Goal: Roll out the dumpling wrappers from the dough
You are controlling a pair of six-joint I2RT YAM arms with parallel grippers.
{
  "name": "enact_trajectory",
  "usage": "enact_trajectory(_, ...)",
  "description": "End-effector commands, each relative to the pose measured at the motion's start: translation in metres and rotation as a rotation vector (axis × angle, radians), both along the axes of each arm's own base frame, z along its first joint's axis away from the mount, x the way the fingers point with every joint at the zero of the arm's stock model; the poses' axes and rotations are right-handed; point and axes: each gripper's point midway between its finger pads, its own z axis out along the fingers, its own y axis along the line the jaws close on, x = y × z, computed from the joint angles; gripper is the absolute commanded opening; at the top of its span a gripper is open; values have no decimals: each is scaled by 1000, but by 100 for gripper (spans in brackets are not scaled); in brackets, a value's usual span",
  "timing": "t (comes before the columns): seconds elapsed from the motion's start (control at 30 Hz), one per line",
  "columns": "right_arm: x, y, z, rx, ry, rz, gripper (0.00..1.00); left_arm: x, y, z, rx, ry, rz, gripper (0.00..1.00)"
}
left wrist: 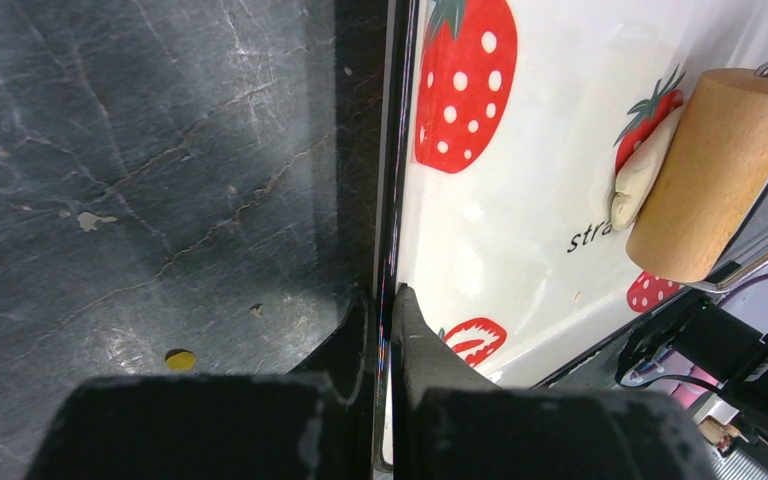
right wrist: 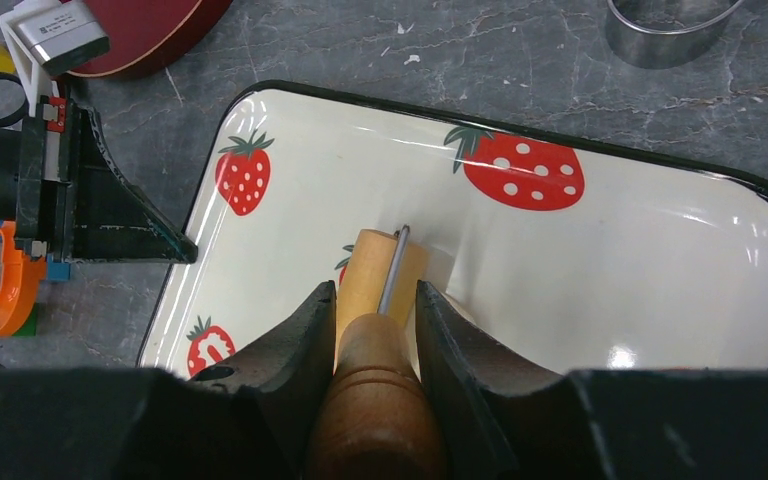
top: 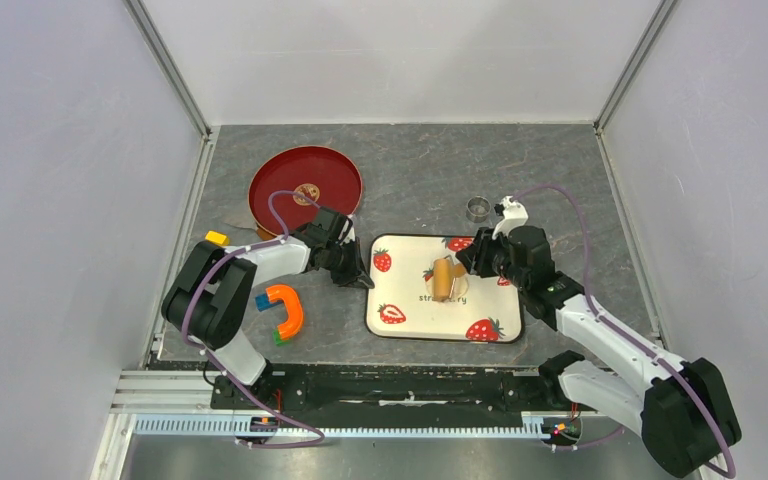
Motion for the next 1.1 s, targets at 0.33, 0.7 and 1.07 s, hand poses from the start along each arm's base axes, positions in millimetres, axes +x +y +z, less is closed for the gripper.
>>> enact_trajectory(0.33,-94,-63,-123,-459,455,7,0,-35,49,-59,274,115,-9,2)
enact_trajectory(0.7,-108,-68,-135,-556,458,36,0,-35,50,-59,275,114,-8,2)
enact_trajectory(1.07,-109,-51,-136,-560,444,86,0,-35,50,-59,274,114,-6,2)
